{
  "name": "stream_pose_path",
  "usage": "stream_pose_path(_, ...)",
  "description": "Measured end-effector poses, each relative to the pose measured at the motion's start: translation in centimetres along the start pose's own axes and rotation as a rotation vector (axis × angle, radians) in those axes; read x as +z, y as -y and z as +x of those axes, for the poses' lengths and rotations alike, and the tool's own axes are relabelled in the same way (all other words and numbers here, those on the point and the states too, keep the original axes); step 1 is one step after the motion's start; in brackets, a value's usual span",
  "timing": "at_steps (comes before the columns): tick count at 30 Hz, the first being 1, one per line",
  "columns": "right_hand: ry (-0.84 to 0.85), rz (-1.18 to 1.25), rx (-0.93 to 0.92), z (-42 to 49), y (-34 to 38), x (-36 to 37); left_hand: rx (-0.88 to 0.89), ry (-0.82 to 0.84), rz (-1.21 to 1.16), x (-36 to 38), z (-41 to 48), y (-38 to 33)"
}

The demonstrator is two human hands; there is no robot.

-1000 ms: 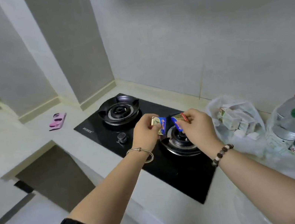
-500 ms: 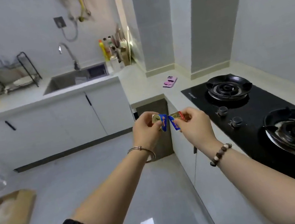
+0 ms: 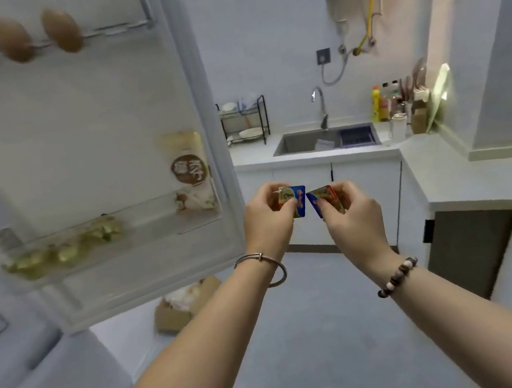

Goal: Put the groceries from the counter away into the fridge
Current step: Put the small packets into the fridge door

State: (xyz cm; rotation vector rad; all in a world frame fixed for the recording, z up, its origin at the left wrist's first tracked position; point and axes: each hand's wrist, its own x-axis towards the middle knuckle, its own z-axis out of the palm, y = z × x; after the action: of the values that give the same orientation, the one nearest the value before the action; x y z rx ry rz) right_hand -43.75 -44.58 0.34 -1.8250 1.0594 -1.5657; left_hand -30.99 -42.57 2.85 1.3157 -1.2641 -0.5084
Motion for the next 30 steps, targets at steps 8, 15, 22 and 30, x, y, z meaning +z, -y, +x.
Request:
stream_pose_path(8,0.071,0.119,-0.194,1.9,5.1,12.6,0.112,-0.185,0.035,-12.6,1.9,1.2)
stream_pose_path(15,0.187,0.132,-0.311,6.6,7.2,18.9,0.152,-0.337,0.19,-18.4,6.5,1.9)
stream_pose_path(22,0.435,-0.067,-0.309,12.3,8.2,22.5,-0.013,-0.44,0.389,-23.5,10.9,2.6)
stream_pose_path(30,0.851,-0.378,-0.187,13.2,8.6,24.0,-0.315,0.089,0.747,-28.0,11.9,3.5)
